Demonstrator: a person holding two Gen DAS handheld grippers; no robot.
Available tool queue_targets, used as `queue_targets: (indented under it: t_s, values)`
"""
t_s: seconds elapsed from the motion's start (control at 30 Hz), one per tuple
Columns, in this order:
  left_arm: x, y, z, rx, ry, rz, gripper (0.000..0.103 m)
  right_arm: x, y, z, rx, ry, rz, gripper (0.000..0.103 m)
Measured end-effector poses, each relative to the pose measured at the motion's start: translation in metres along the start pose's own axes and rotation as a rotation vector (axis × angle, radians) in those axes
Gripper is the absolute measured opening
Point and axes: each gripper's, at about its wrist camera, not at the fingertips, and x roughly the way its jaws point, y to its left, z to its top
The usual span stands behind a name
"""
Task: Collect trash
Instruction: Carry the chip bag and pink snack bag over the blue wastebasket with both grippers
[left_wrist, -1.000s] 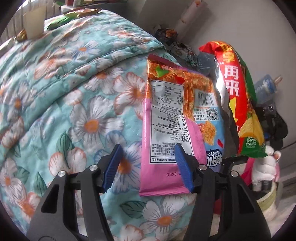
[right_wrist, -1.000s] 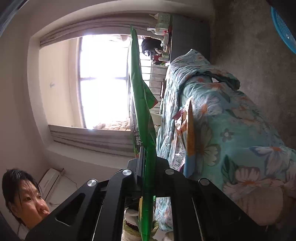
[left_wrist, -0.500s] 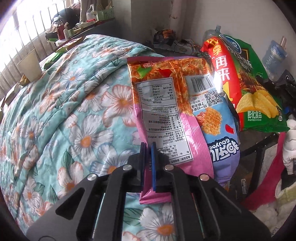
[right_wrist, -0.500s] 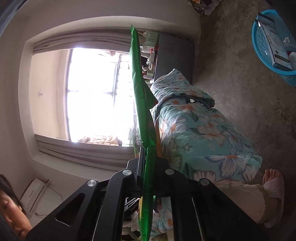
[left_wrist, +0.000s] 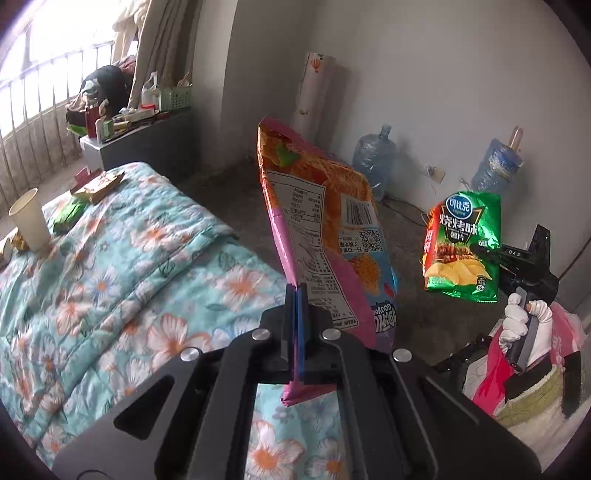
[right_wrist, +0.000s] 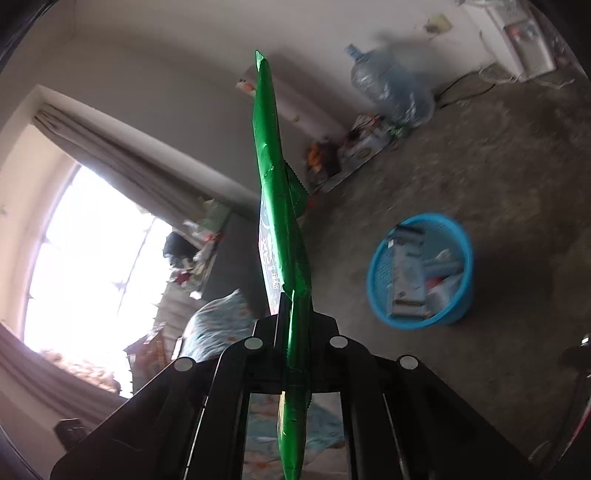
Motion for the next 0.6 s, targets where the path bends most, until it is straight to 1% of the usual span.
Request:
queue_targets:
  t_s: [0.03,0.07,0.2,0.23,0.4,0.47,0.5,0.57,0.6]
  values:
    - [0.003,-0.003,0.005,0.013,-0.014,0.006,0.0,0.002,-0.003,0.003,-0.03,-0.026,-0.092,0.006]
    - [0.008,-0.005,0.01,0.023,-0.026,0.013,0.0,0.006,-0.005,0.004,-0.049,-0.036,-0.153,0.006]
    - [0.027,-0.01,0.026,0.023,-0.046,0.0,0.0,0.047,-0.014,0.005,-0.093,-0.051,-0.329,0.006]
    - [0.032,-0.01,0.031,0.02,-0.047,-0.004,0.0,0.063,-0.014,0.004,-0.109,-0.051,-0.364,0.006]
    - [0.059,-0.002,0.047,-0.005,-0.032,-0.016,0.0,0.155,-0.01,0.003,-0.189,-0.033,-0.457,0.006]
    - [0.069,0.003,0.052,-0.012,-0.02,-0.016,0.0,0.19,-0.008,-0.004,-0.27,-0.053,-0.542,0.007]
    - [0.074,0.005,0.054,-0.014,-0.014,-0.016,0.0,0.208,-0.008,-0.006,-0.299,-0.05,-0.571,0.008]
    - [0.083,0.008,0.058,-0.015,-0.002,-0.015,0.0,0.247,-0.011,-0.02,-0.37,-0.008,-0.634,0.01]
    - [0.087,0.01,0.06,-0.013,0.002,-0.013,0.0,0.264,-0.012,-0.027,-0.415,0.022,-0.664,0.019]
